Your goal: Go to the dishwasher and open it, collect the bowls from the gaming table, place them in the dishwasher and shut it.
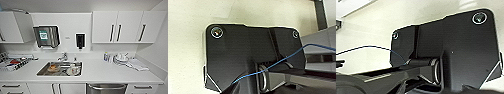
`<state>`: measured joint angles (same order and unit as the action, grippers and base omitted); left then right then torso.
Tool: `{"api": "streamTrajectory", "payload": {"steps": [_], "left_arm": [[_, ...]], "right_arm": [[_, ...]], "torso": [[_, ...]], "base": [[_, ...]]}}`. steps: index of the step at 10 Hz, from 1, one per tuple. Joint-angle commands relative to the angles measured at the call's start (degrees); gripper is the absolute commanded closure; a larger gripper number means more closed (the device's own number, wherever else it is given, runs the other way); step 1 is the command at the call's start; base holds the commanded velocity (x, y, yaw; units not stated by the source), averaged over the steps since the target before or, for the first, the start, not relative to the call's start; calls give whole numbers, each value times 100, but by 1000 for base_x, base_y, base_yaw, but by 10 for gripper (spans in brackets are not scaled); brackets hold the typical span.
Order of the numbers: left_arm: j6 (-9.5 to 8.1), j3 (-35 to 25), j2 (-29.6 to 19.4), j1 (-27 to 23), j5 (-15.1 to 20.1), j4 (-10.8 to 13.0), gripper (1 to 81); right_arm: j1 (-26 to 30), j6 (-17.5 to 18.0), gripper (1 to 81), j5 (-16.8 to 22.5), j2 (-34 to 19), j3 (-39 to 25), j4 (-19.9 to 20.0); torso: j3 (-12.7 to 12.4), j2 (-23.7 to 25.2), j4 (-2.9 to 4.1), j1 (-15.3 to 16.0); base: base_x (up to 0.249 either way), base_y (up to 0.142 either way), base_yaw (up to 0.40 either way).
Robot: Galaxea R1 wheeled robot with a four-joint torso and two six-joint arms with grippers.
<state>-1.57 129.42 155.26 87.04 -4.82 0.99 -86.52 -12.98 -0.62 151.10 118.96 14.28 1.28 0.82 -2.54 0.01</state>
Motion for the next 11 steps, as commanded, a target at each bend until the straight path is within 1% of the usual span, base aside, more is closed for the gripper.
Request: {"api": "streamTrajectory", "payload": {"steps": [1, 9, 11], "left_arm": [[8, -65, -117, -262, 279, 42, 10], [-1, -65, -109, -262, 279, 42, 10], [-1, -65, -109, -262, 279, 42, 10]], "right_arm": [[288, -11, 10, 352, -130, -111, 14], [288, -11, 10, 352, -130, -119, 14], [297, -11, 10, 352, -130, -102, 58]], "torso": [[0, 0, 0, 0], [0, 0, 0, -1], [0, 0, 0, 2]], "base": [[112, 0, 0], [106, 0, 0], [45, 0, 0]]}}
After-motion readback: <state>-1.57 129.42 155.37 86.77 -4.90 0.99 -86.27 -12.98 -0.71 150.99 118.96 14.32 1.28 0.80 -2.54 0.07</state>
